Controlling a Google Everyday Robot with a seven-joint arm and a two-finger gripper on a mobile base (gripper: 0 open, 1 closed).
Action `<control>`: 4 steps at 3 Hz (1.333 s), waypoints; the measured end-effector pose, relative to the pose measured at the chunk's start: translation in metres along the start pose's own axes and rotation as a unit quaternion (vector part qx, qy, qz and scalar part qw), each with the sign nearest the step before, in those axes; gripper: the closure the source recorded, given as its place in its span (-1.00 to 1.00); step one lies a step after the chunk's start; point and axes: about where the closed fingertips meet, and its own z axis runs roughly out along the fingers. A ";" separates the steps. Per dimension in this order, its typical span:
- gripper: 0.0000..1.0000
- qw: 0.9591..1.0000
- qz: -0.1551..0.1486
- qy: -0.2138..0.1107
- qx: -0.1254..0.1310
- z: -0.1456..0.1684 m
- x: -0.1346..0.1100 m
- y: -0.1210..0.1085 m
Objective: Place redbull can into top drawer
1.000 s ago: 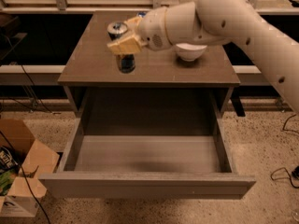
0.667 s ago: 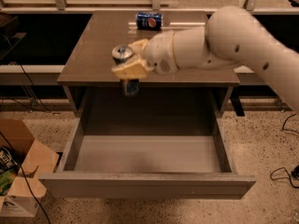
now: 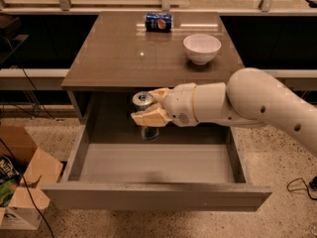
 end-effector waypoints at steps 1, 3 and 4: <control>1.00 0.999 0.035 0.001 0.037 0.005 0.051 -0.005; 1.00 0.998 0.034 0.007 0.043 0.005 0.058 -0.008; 1.00 0.998 0.032 0.012 0.045 0.001 0.079 -0.010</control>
Offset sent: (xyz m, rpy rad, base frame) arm 0.0013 -0.0152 -0.0420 0.0148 0.0288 -0.0786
